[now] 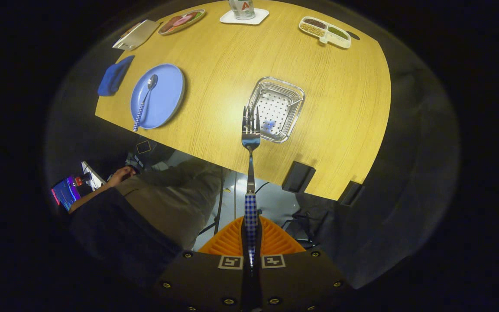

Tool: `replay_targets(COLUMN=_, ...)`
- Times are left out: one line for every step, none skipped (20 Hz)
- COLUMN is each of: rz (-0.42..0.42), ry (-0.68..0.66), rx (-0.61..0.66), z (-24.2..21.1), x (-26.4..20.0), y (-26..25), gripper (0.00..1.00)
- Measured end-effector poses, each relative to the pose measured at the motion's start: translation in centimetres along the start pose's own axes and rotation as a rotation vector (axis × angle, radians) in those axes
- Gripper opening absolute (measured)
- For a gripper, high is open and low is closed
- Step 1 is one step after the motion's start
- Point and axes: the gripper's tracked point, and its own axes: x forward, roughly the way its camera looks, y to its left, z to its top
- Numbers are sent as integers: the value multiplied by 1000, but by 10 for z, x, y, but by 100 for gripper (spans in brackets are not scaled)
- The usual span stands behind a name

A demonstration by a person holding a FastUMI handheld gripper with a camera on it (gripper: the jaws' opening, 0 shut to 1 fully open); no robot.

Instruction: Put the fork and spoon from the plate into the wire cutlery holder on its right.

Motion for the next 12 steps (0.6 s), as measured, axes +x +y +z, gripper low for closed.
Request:
replay_targets(rz=2, ry=18, rx=11, z=5, x=0, y=-3, gripper=1)
replay_targets(rz=10, ry=32, rx=18, z=10, x=3, y=-6, gripper=1)
replay_targets(rz=11, ry=51, rx=20, z=14, x=5, y=-9, gripper=1)
replay_targets(rz=7, ry=69, rx=20, z=19, x=8, y=-14, gripper=1)
replay_targets(rz=0, ry=85, rx=20, z=23, x=10, y=-19, gripper=1)
replay_targets(rz=-4, ry=108, rx=22, z=27, x=12, y=-20, gripper=1)
replay_targets(rz=-4, ry=133, rx=21, z=31, x=15, y=-22, gripper=1)
replay_targets(rz=-10, ry=155, rx=19, z=34, x=17, y=-24, gripper=1)
replay_targets(rz=-20, ry=176, rx=20, z=38, x=21, y=-27, gripper=1)
replay_targets(rz=-27, ry=196, rx=19, z=42, x=23, y=-29, gripper=1)
replay_targets(rz=-30, ry=216, rx=20, z=46, x=25, y=-30, gripper=1)
replay_targets(rz=-31, ry=235, rx=21, z=49, x=27, y=-30, gripper=1)
